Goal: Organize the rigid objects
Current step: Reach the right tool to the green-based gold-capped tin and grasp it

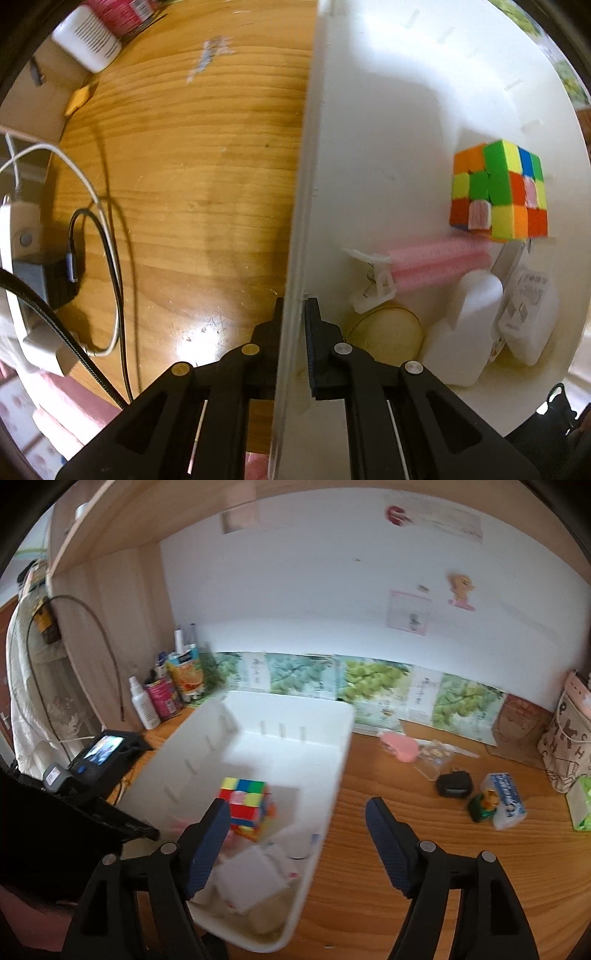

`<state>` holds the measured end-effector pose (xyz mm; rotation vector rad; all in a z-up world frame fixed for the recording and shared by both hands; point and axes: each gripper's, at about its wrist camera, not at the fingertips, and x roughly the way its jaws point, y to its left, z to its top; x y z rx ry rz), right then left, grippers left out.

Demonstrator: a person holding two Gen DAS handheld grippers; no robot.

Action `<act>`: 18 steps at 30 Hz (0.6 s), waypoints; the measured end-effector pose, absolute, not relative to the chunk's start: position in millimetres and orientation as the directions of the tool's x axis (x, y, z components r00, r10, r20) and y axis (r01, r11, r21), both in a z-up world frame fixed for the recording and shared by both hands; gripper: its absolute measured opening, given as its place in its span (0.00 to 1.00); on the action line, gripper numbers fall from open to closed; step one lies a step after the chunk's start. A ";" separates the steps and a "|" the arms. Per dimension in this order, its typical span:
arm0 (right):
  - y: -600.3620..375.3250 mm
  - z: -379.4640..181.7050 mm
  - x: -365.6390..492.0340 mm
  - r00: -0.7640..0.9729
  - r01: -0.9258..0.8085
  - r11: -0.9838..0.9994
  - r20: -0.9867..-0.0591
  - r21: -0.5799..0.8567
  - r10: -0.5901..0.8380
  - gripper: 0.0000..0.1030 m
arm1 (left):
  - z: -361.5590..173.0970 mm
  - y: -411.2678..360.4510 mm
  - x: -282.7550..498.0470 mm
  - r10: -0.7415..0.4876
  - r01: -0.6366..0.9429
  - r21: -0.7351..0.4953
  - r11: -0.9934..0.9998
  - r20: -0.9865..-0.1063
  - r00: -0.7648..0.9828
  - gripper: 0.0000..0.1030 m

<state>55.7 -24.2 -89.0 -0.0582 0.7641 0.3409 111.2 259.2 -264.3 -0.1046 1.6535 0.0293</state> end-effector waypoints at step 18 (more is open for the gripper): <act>-196.1 -77.3 150.5 0.580 -0.046 0.976 -0.790 0.214 0.200 0.74 | -266.2 281.3 104.2 -0.071 -0.232 -0.052 0.971 -0.995 -0.071 0.09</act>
